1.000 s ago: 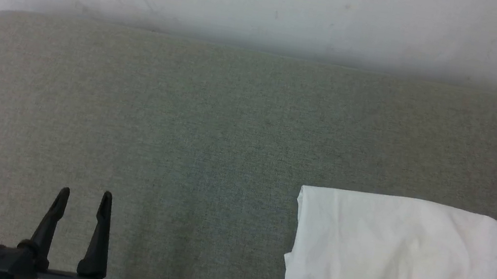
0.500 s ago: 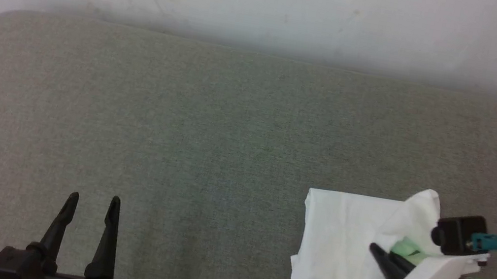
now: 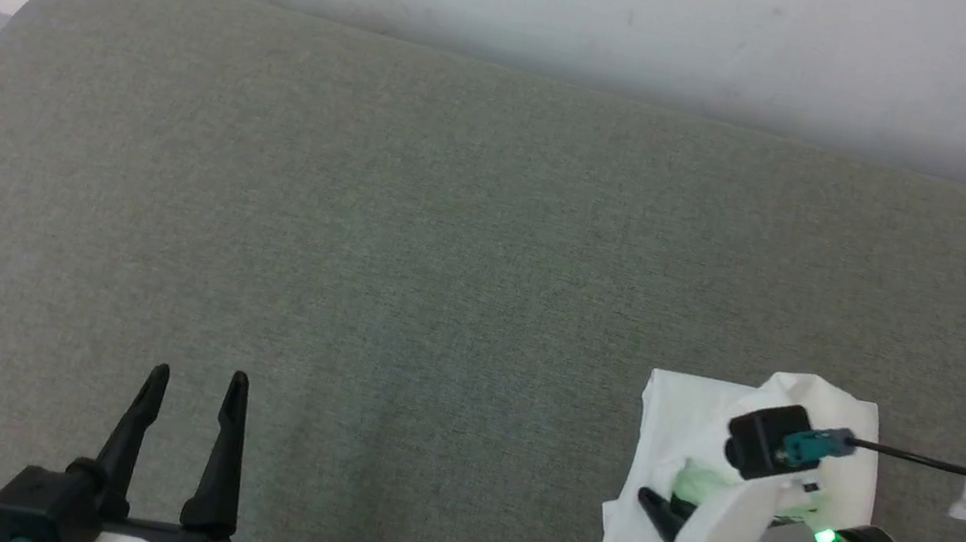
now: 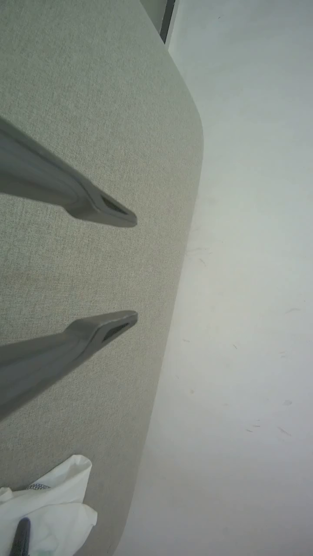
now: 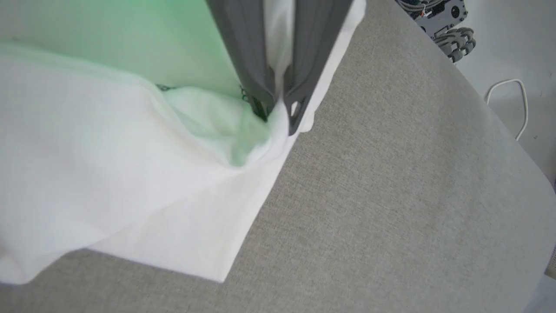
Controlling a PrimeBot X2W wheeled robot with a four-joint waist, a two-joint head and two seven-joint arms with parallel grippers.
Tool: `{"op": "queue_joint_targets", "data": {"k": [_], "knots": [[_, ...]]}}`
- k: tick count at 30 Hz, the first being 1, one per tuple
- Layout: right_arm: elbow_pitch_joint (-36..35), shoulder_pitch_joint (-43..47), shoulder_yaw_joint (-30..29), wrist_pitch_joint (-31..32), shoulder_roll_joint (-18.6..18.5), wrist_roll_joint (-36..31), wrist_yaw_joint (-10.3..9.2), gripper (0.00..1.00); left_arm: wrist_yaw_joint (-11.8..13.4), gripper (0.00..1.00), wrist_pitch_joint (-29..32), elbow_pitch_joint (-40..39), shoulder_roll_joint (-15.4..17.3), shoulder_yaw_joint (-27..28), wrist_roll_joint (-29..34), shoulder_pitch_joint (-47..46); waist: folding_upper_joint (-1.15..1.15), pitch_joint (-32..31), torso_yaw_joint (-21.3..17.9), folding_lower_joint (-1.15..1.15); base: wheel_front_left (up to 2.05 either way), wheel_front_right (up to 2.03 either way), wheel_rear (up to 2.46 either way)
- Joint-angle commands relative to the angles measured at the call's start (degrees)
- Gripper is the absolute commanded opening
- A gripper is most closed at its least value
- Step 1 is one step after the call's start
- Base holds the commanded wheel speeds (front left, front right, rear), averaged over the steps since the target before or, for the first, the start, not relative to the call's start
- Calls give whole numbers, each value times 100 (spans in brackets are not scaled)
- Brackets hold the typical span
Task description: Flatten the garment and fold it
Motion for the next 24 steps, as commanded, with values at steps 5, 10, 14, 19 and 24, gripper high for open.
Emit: {"op": "queue_joint_targets", "data": {"k": [5,10,14,19,24], "knots": [[624,-279,250,-97,67,-197,-3,0,-85,100,-51,88,-88,-3,-21,-162,-1,28,79,0,0,0,0],[1106,-430,369,-156,85,-354,-3,100,-113,100,-60,146,-136,16,-28,-175,-1,-14,63,0,0,0,0],[1029,-497,414,-210,90,-224,-3,100,-124,100,-65,155,-162,42,-25,-136,-1,-54,-20,0,0,0,0],[233,-387,18,-98,-4,25,-3,100,-125,100,-69,131,-152,75,-1,-66,-1,-109,-169,0,0,0,0],[-794,53,-1154,-125,-59,-53,-3,100,-124,100,-71,46,-124,95,38,-52,-1,-52,-305,0,0,0,0]]}}
